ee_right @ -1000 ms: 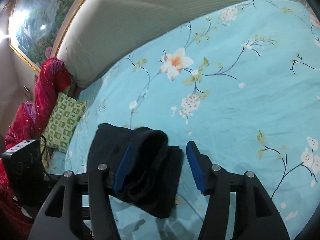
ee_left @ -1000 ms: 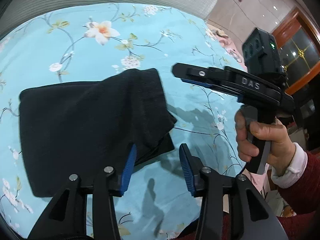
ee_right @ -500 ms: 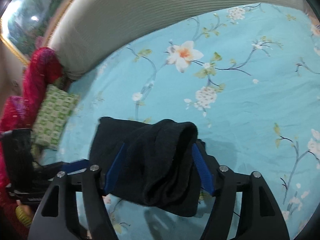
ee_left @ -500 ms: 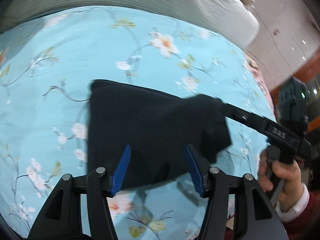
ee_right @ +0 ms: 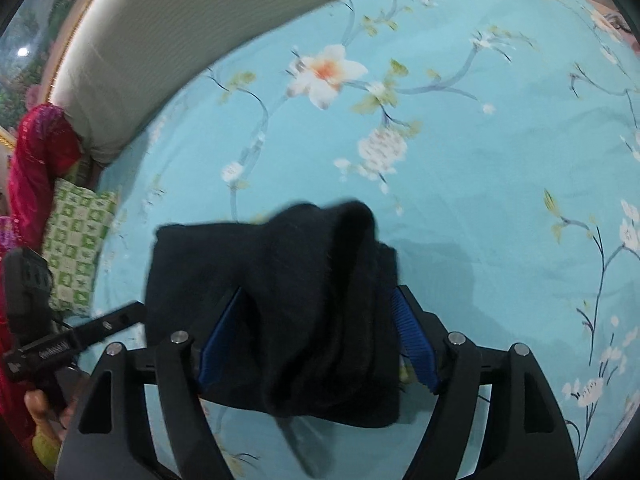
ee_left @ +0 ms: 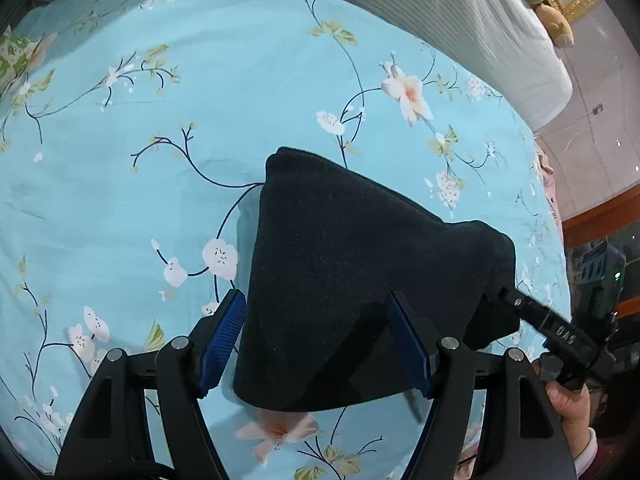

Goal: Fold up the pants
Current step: 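Lower the held end onto the bundle, folding it in half with both grippers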

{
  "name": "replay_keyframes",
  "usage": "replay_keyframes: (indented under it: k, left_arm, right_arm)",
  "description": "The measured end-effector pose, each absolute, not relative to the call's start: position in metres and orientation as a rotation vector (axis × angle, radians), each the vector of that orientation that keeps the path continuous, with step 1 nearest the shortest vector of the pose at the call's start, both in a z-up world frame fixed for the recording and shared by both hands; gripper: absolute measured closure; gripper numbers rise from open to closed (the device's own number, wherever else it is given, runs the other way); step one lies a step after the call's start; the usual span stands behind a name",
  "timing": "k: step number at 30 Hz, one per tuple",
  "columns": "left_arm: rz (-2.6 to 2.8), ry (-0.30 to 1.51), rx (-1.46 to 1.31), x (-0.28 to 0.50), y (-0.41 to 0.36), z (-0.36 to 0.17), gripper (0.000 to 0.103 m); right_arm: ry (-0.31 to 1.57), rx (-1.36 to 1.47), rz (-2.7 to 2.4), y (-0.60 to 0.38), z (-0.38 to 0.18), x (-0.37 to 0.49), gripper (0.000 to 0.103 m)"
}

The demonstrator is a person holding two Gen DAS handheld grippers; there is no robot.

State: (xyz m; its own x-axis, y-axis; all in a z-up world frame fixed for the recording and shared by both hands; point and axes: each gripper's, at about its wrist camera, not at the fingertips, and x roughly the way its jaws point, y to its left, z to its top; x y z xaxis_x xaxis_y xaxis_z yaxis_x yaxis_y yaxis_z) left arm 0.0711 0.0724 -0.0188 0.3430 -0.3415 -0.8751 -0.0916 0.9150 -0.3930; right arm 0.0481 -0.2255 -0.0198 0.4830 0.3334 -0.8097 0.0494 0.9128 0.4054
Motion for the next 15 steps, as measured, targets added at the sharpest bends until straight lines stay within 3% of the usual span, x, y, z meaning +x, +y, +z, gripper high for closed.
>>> replay_keyframes:
  k: [15]
  left_arm:
    - [-0.159, 1.286, -0.403, 0.079, 0.066, -0.047, 0.024]
  right_arm:
    - [1.103, 0.411, 0.172, -0.243, -0.051, 0.037, 0.028]
